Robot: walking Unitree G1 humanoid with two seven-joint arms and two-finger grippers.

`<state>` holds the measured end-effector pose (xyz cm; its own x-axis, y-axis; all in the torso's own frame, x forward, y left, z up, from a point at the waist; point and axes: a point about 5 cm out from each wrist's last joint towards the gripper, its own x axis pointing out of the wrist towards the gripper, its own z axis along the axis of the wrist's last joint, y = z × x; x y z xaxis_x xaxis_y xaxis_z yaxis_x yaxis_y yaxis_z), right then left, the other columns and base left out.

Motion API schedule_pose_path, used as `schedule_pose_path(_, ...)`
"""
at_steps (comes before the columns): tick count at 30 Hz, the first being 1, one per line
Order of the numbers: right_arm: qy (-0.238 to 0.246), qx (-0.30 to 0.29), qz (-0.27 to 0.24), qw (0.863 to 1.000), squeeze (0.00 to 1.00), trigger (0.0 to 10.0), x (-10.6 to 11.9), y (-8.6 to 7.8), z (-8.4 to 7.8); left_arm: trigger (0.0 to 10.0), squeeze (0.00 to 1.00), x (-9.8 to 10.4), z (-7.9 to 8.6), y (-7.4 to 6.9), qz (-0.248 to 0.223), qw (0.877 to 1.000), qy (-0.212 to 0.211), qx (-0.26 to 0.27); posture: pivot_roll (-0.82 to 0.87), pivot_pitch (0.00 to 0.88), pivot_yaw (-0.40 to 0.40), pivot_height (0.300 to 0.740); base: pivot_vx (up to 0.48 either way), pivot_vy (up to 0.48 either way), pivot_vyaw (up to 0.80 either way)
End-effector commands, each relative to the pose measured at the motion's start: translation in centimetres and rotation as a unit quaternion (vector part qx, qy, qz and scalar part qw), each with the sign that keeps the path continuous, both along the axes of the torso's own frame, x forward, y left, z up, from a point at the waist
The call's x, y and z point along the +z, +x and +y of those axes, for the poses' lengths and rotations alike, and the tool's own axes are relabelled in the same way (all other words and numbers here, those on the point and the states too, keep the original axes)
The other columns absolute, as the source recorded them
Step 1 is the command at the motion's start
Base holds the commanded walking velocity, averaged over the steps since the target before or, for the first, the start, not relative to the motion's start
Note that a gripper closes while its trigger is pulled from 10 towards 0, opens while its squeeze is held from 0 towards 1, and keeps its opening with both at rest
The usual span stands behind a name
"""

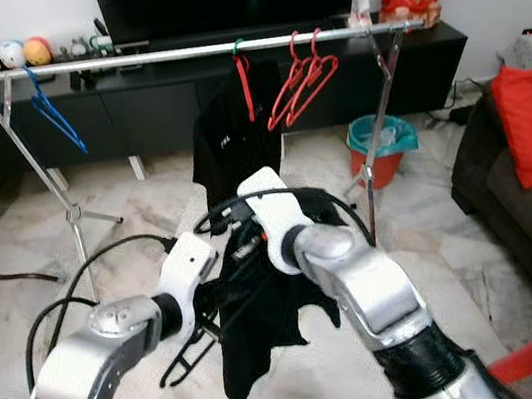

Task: Hang hanger

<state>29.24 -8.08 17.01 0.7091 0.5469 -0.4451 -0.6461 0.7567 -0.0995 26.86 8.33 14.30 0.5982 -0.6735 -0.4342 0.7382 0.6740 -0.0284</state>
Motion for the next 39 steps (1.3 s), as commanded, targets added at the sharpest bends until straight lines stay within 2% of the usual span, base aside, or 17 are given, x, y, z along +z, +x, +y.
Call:
schedule_pose_path(1,0.013,0.136,0.046,0.99,0.0,10.0,-1.2,-2.8,3.5,10.0,0.0,3.4,-0.2,1.4,-0.088,0.995,-0.034,0.021,0.12,0.0,-0.05,0.74,0.0,0.0,0.0)
schedule_pose_path(2,-0.013,0.142,0.031,0.989,0.0,10.0,-1.5,-2.7,2.5,10.0,0.0,3.4,-0.3,1.4,-0.09,0.995,-0.035,0.018,0.11,0.0,-0.048,0.74,0.0,0.0,0.0)
schedule_pose_path(5,-0.025,0.125,0.029,0.991,0.0,10.0,-1.8,-2.2,1.2,10.0,0.0,3.3,-0.4,1.3,-0.089,0.995,-0.036,0.016,0.11,0.0,-0.047,0.74,0.0,0.0,0.0)
schedule_pose_path(7,-0.038,0.078,0.026,0.996,0.0,10.0,-1.8,-1.1,-0.7,10.0,0.0,3.2,-0.4,1.3,-0.092,0.995,-0.036,0.015,0.11,0.0,-0.047,0.74,0.0,0.0,0.0)
schedule_pose_path(10,-0.041,0.034,0.025,0.998,0.0,10.0,-1.8,0.0,-2.3,10.0,0.0,3.1,-0.4,1.3,-0.092,0.995,-0.037,0.017,0.12,0.0,-0.048,0.74,0.0,0.0,0.0)
schedule_pose_path(11,-0.039,0.021,0.024,0.999,0.23,10.0,-1.8,0.3,-2.6,10.0,0.0,3.1,-0.4,1.3,-0.092,0.995,-0.035,0.018,0.12,0.0,-0.049,0.74,0.0,0.0,0.0)
schedule_pose_path(12,-0.038,0.013,0.024,0.999,0.23,10.0,-1.8,0.4,-2.9,10.0,0.0,3.1,-0.4,1.3,-0.092,0.995,-0.035,0.019,0.12,0.0,-0.049,0.74,0.0,0.0,0.0)
schedule_pose_path(13,-0.034,-0.01,0.022,0.999,1.0,10.0,-1.7,0.9,-3.5,10.0,0.0,3.1,-0.4,1.3,-0.091,0.995,-0.036,0.018,0.12,0.0,-0.049,0.74,0.0,0.0,0.0)
schedule_pose_path(23,-0.053,-0.031,0.026,0.998,1.0,10.0,-2.4,1.5,-5.0,10.0,0.0,3.0,0.1,1.5,-0.094,0.995,-0.03,0.028,0.12,0.0,-0.052,0.74,0.0,0.0,0.0)
schedule_pose_path(28,-0.063,-0.001,0.023,0.998,1.0,10.0,-2.2,0.9,-5.8,10.0,0.0,2.9,0.3,1.7,-0.098,0.994,-0.03,0.038,0.11,0.0,-0.052,0.74,0.0,0.0,0.0)
schedule_pose_path(30,-0.075,0.008,0.015,0.997,1.0,10.0,-2.1,0.8,-6.5,10.0,0.0,2.9,0.3,1.7,-0.099,0.994,-0.031,0.038,0.11,0.0,-0.052,0.74,0.0,0.0,0.0)
schedule_pose_path(31,-0.084,0.002,0.014,0.996,1.0,10.0,-2.1,0.8,-7.3,10.0,0.0,3.0,0.3,1.7,-0.099,0.994,-0.031,0.037,0.11,0.0,-0.052,0.74,0.0,0.0,0.0)
schedule_pose_path(35,-0.091,-0.002,0.016,0.996,1.0,10.0,-2.1,0.7,-8.5,10.0,0.0,2.8,0.4,1.7,-0.099,0.994,-0.03,0.036,0.1,0.0,-0.053,0.74,0.0,0.0,0.0)
schedule_pose_path(39,-0.076,0.028,0.01,0.997,1.0,10.0,-1.6,0.2,-8.3,10.0,0.0,2.8,0.4,1.7,-0.1,0.994,-0.03,0.037,0.11,0.0,-0.053,0.74,0.0,0.0,0.0)
